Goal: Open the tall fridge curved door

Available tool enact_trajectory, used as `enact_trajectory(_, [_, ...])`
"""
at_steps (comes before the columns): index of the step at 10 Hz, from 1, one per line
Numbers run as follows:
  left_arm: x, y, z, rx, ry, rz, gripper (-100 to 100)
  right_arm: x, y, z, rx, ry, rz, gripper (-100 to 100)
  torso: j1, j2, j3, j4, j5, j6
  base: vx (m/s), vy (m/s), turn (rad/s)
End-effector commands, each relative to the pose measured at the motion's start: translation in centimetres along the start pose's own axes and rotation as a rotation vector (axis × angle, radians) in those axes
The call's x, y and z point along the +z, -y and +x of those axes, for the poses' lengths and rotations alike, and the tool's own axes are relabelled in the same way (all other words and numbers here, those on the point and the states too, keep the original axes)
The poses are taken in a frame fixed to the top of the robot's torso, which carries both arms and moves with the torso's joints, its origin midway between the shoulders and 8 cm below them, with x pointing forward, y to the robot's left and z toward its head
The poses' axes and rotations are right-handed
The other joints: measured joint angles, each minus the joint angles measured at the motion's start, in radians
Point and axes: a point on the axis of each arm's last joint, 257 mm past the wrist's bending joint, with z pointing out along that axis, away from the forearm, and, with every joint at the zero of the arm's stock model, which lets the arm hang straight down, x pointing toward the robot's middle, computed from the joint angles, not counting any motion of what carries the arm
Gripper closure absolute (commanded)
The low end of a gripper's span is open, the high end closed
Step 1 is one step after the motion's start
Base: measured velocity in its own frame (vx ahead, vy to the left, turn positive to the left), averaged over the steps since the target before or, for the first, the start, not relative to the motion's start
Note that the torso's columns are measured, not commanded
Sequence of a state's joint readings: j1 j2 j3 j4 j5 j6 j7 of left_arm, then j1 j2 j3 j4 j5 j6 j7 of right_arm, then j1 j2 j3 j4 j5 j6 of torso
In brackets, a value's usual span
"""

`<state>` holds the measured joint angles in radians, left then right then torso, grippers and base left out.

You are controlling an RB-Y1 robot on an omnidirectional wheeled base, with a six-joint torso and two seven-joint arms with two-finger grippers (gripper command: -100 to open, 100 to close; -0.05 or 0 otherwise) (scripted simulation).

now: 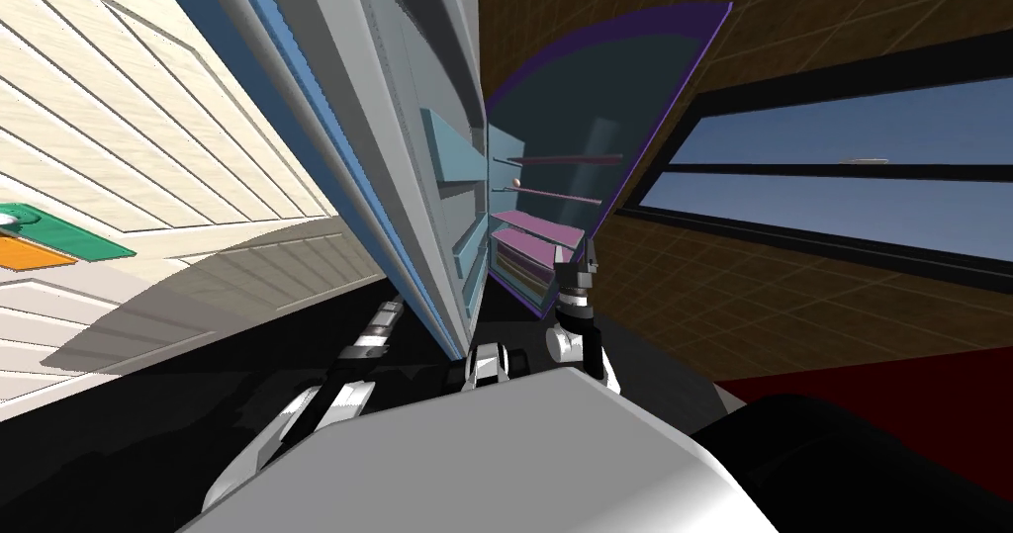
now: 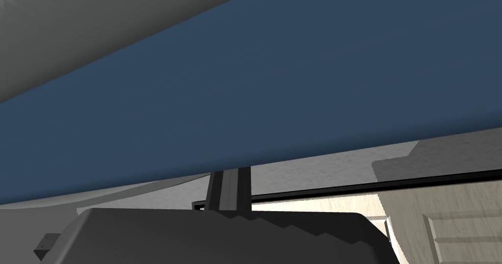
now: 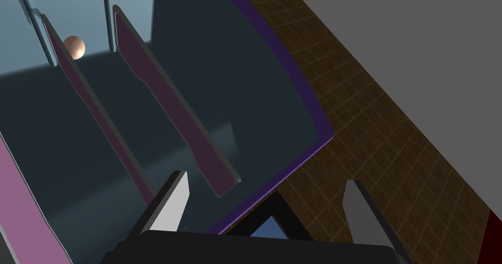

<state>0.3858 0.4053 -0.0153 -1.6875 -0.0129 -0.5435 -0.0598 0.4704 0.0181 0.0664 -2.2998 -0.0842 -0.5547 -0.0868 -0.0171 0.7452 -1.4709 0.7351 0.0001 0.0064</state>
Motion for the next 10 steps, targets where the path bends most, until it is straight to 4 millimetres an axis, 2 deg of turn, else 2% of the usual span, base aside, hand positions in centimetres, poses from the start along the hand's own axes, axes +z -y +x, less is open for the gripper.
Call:
enact_trajectory(1, [0.0,0.5,0.6,-0.020,-0.025,0.011,-100,0.0,0.0,0.0,0.000,0.000,0.000,0,-0.002,-0.001,-0.001,0.002,-0.003,-0.004,0.002,0.112,-0.072])
enact_trajectory(3, [0.0,0.8,1.1,-0.034,-0.042,0.016,-100,0.0,0.0,0.0,0.000,0.000,0.000,0,0.002,0.002,0.000,0.005,-0.003,0.001,0.011,0.182,-0.084])
enact_trajectory(4, [-0.2,0.0,0.1,-0.018,-0.022,-0.005,-100,0.0,0.0,0.0,0.000,0.000,0.000,0,-0.002,0.005,0.002,0.006,-0.004,0.001,0.018,0.101,-0.002])
enact_trajectory(5, [-0.3,-0.3,0.0,-0.018,-0.022,-0.014,-100,0.0,0.0,0.0,0.000,0.000,0.000,0,-0.006,0.006,0.002,0.008,-0.006,-0.002,0.001,0.027,0.011])
enact_trajectory(6, [-0.5,-0.7,-0.2,-0.016,-0.019,-0.027,100,0.0,0.0,0.0,0.001,0.000,0.000,0,-0.005,0.006,0.002,0.009,-0.008,-0.003,0.004,0.016,0.006])
enact_trajectory(9, [-0.6,-0.5,0.7,-0.034,-0.047,-0.014,100,0.0,0.0,0.0,0.000,0.000,0.000,0,0.030,-0.012,-0.007,-0.004,0.009,-0.004,0.024,0.256,-0.091])
enact_trajectory(10, [-0.7,-0.5,1.0,-0.038,-0.054,-0.011,100,0.0,0.0,0.0,0.000,0.000,0.000,0,0.025,-0.013,-0.008,-0.003,0.006,-0.005,0.065,0.307,-0.046])
